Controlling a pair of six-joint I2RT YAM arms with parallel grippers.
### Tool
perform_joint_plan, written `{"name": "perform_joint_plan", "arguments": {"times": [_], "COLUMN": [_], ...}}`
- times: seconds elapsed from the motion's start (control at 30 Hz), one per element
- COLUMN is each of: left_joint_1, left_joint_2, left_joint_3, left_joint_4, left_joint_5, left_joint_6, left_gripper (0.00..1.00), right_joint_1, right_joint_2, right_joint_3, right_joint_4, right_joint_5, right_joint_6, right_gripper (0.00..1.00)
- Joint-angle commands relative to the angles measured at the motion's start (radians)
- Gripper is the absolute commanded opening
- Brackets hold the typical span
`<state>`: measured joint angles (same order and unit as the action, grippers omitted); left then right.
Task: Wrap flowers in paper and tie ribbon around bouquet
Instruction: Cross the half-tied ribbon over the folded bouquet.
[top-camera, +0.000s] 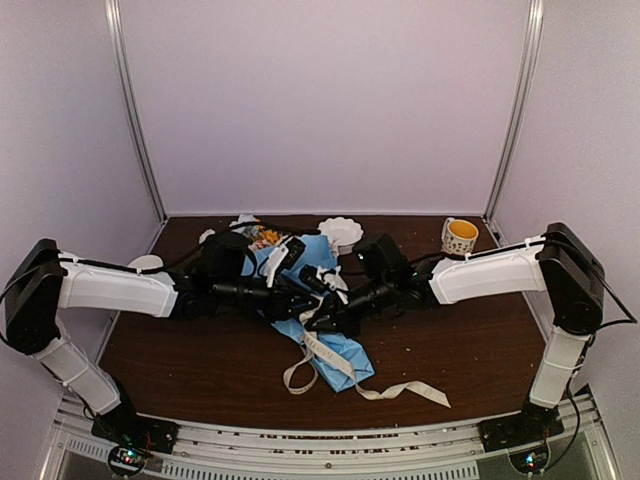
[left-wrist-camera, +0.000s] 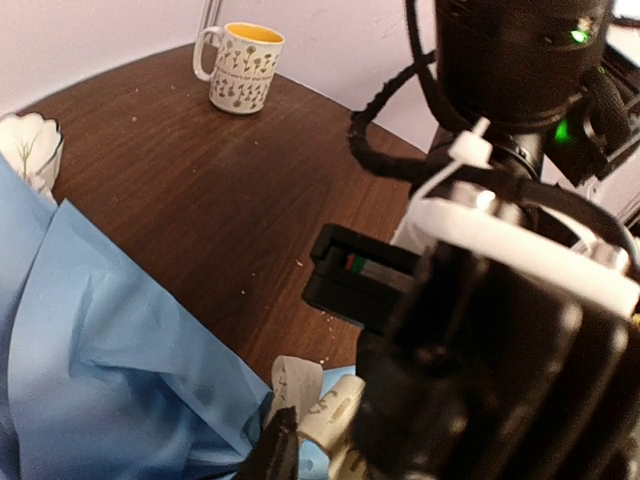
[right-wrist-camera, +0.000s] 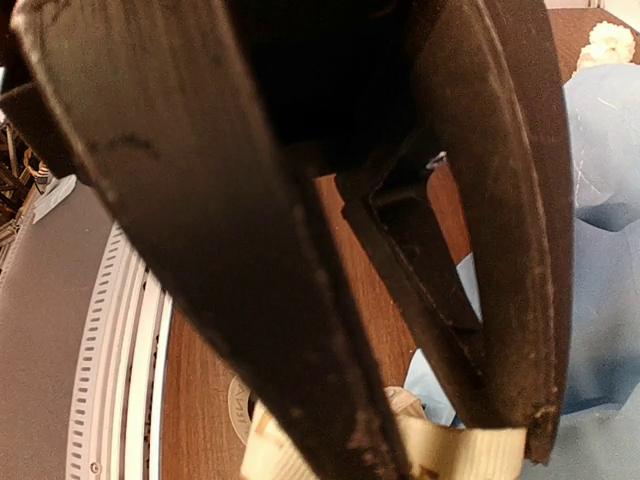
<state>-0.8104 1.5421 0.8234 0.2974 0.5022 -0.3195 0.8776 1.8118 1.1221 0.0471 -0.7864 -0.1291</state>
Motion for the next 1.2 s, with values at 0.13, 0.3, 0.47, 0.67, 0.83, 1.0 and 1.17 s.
{"name": "perform_joint_plan", "arguments": {"times": [0.13, 0.3, 0.47, 0.67, 0.83, 1.0, 1.17], "left_joint_1": [0.006, 0.007, 0.007, 0.007, 0.006, 0.005, 0.007], "left_joint_2": [-0.059, -0.123, -0.161, -0.158, -0.164, -0.153, -0.14], "left_joint_3": [-0.013, -0.109, -0.2, -0.258, -0.267, -0.277, -0.275], "left_joint_4": [0.038, 0.063, 0.149, 0.224, 0.237, 0.252, 0.268], "left_joint_5": [-0.004, -0.172, -0.238, -0.241, -0.252, -0.255, -0.25], "left_joint_6": [-0.005, -0.031, -0.091, -0.138, -0.147, -0.159, -0.165], "left_gripper": [0.0, 0.0, 0.0, 0.0, 0.0, 0.0, 0.0], "right_joint_1": [0.0, -0.013, -0.053, -0.056, -0.052, -0.038, -0.027], "right_joint_2": [-0.02, -0.068, -0.108, -0.062, 0.001, 0.032, 0.056], "right_joint_3": [0.021, 0.02, -0.004, 0.042, 0.121, 0.154, 0.183], "right_joint_4": [-0.024, -0.072, -0.126, -0.228, -0.324, -0.393, -0.464], "right_joint_5": [0.004, 0.099, 0.195, 0.266, 0.227, 0.212, 0.222], "right_joint_6": [-0.01, 0.028, 0.056, -0.021, -0.094, -0.142, -0.186], "right_gripper": [0.05, 0.33, 0.4, 0.44, 0.44, 0.44, 0.41]}}
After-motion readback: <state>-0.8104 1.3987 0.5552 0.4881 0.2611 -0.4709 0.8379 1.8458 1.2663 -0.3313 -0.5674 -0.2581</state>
